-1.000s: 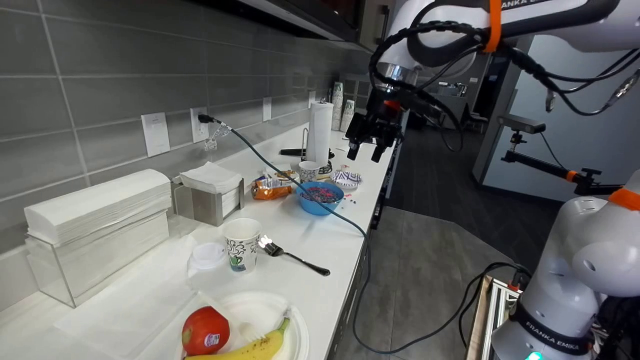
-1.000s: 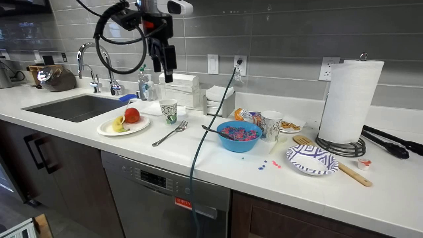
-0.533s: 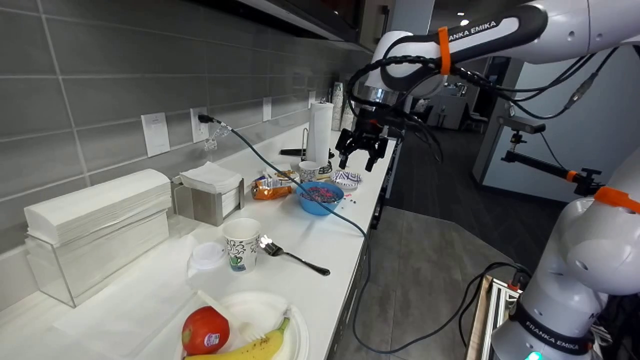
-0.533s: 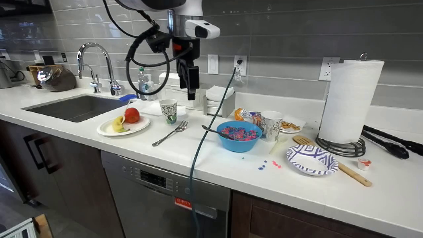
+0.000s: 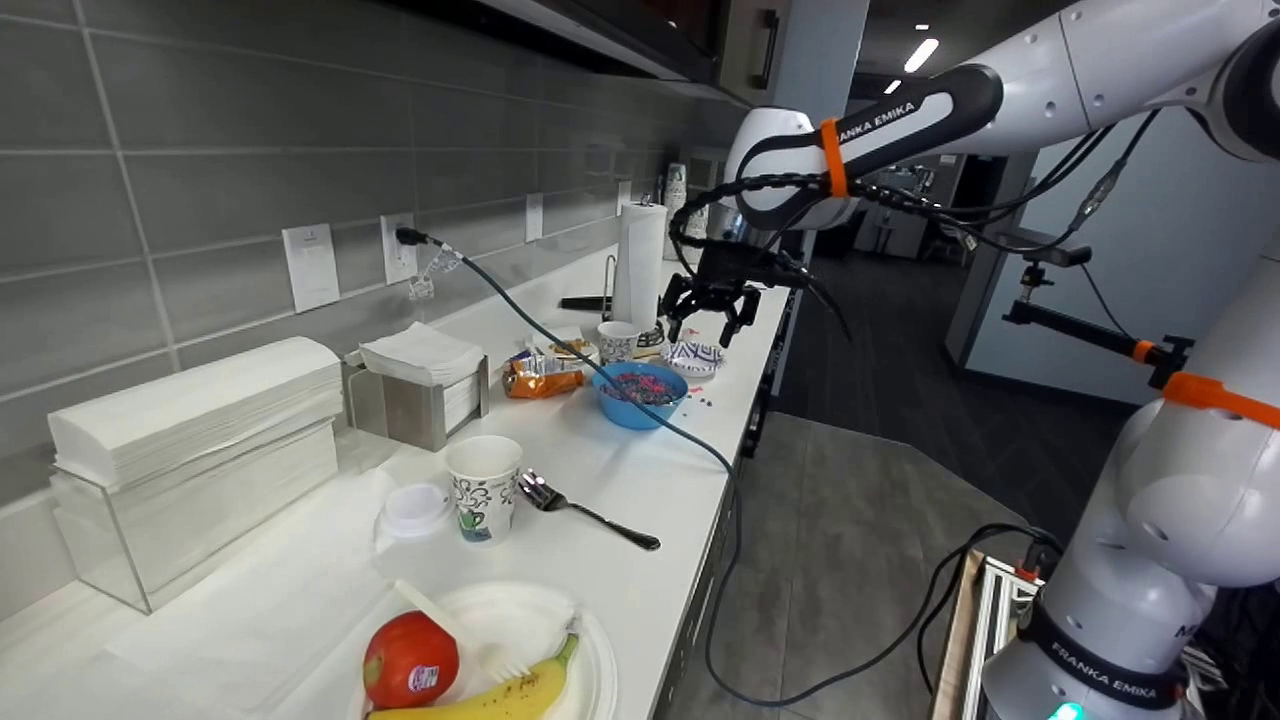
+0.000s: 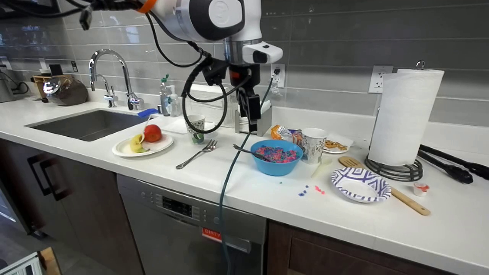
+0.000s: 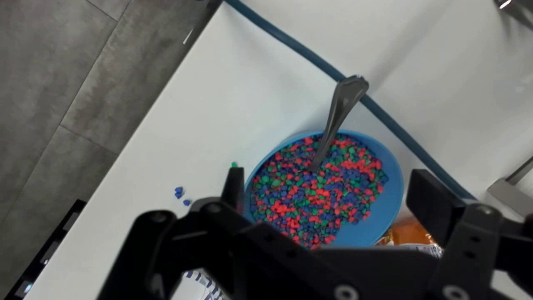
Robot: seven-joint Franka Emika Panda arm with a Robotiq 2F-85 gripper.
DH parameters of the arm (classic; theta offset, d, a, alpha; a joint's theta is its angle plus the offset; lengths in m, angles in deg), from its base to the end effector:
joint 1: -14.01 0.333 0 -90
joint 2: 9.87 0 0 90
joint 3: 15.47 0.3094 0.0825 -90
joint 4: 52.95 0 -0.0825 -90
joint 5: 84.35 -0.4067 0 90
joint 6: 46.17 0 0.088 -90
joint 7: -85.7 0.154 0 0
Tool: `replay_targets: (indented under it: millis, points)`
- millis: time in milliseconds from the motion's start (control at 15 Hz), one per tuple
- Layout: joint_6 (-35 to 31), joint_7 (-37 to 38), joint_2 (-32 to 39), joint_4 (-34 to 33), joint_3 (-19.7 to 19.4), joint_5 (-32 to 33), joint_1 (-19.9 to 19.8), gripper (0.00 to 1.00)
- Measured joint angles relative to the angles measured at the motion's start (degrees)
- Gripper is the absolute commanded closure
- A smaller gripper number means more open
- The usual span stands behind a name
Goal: Take a scoop from the blue bowl using the spoon and empty it into the cup next to the blue bowl
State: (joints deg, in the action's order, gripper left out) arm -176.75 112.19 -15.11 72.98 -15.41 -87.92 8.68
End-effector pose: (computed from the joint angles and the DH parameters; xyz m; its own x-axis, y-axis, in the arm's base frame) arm 0.5569 -0.0476 0.3755 0.8191 -0.5590 0.1289 -0.5460 -0.8286 -0.1240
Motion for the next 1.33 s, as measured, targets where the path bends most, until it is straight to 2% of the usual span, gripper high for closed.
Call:
replay_targets:
  millis: [333,600,1067,1133,1333]
  points:
    - [-6.37,5.29,4.73,-0.14,-0.36,5.16,0.02,0.0]
    - [-10.84,7.56,7.6,-0.24,-0.71,6.42,0.24,0.0]
    - [-16.14,14.52,11.44,-0.46,-1.5,12.2,2.76,0.0]
    - [-16.18,15.43,11.84,-0.64,-1.7,12.83,3.2,0.03]
    - [-16.67,18.22,12.96,-1.23,-2.35,14.25,4.27,0.25]
